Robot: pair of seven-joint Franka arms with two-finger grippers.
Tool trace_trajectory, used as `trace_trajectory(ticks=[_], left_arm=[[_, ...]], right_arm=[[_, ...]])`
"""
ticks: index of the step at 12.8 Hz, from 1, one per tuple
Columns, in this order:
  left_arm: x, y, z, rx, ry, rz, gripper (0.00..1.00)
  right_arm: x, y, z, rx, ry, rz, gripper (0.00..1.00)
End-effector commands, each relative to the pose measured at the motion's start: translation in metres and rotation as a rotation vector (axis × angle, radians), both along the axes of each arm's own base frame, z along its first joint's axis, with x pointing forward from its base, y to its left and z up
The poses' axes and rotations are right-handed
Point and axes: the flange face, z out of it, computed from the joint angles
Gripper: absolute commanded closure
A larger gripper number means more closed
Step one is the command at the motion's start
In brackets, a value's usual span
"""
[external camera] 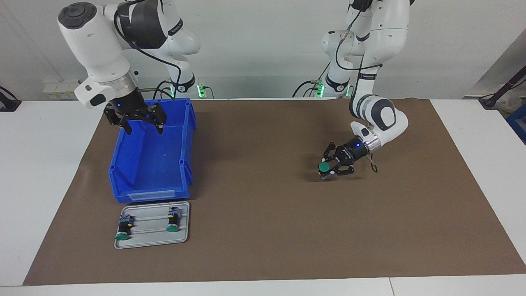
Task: Place and press button with both arms
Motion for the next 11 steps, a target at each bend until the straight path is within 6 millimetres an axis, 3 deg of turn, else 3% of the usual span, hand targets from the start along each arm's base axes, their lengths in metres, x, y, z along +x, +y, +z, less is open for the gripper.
trace_trajectory(ticks=[1,3,6,10,11], left_arm=[[-0.02,0.0,-0.001,-0.089,-0.037,-0.005,1.0],[-0.036,0.002,-0.004,-0.125,-0.059,0.0,1.0],[-0.045,0.008,-0.05,-0.137,-0.098,-0.023,1.0],[-0.038,0.015,-0.047,-0.139,-0.107,-0.007,1.0],[-0.036,0.016,-0.045,-0.137,-0.107,-0.008,0.59]], right_arm=[[-0.004,-0.001,-0.001,0.018,0.001,0.016,0.0],[-0.004,-0.001,-0.001,0.018,0.001,0.016,0.0],[-0.003,-0.002,-0.001,0.018,0.001,0.014,0.0],[-0.003,-0.002,-0.001,0.02,0.001,0.014,0.0],[-0.004,-0.001,-0.001,0.02,0.001,0.016,0.0]])
